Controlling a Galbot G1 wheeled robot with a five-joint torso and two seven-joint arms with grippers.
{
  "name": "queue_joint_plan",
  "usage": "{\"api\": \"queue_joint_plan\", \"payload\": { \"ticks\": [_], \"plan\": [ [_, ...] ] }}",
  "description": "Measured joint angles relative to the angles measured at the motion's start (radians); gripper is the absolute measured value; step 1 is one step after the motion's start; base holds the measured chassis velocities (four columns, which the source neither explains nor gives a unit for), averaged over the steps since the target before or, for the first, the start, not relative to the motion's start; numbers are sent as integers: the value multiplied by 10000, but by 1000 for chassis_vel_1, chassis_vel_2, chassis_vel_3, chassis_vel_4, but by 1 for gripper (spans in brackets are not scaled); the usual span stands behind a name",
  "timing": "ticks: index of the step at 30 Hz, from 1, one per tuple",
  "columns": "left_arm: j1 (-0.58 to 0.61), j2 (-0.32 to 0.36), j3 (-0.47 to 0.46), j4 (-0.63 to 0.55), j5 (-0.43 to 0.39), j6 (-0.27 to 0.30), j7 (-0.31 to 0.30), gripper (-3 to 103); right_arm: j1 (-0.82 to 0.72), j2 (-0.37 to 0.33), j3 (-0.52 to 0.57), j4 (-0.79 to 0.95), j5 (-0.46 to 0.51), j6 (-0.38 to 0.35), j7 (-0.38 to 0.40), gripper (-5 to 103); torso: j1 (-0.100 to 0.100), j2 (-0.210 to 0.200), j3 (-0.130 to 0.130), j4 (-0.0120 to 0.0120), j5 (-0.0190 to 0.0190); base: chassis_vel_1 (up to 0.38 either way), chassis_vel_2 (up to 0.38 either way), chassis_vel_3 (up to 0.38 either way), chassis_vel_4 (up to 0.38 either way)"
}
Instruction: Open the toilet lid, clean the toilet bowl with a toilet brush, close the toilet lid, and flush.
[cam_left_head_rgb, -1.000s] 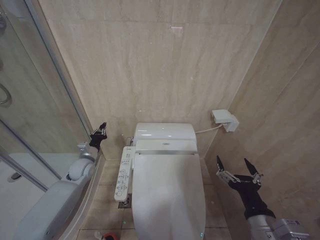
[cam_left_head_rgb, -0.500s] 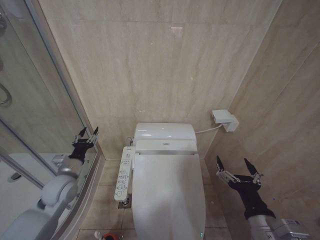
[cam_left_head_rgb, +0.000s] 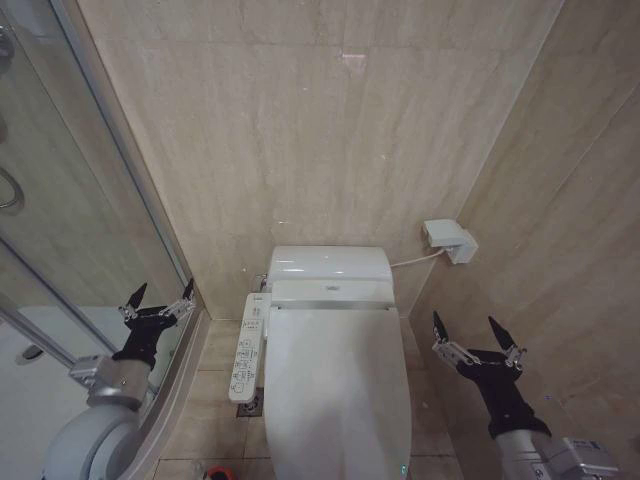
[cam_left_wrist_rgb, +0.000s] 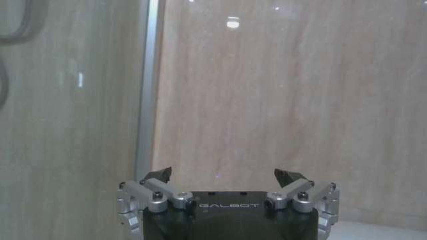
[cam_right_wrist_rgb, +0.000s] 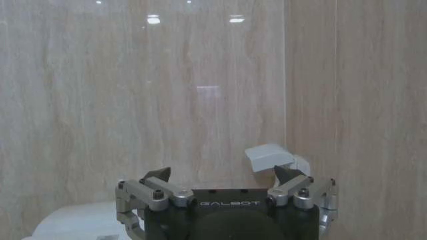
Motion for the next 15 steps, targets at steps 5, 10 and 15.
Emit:
{"api": "queue_joint_plan", "payload": {
  "ticks": [5,10,15],
  "plan": [
    [799,-478,-253,-702,259,34,469,100,0,0,0,0,0,0,0,100,0,0,0,1,1,0,0,0,0],
    [1545,-993,-349,-1221,761,23,770,100,0,-1,0,0,0,0,0,100,0,-1,0,3,0,0,0,0,0],
    [2084,-1326,-426,-1527,1349,-44,1058,100,0,0,0,0,0,0,0,100,0,-1,0,1,1,0,0,0,0]
  ]
}}
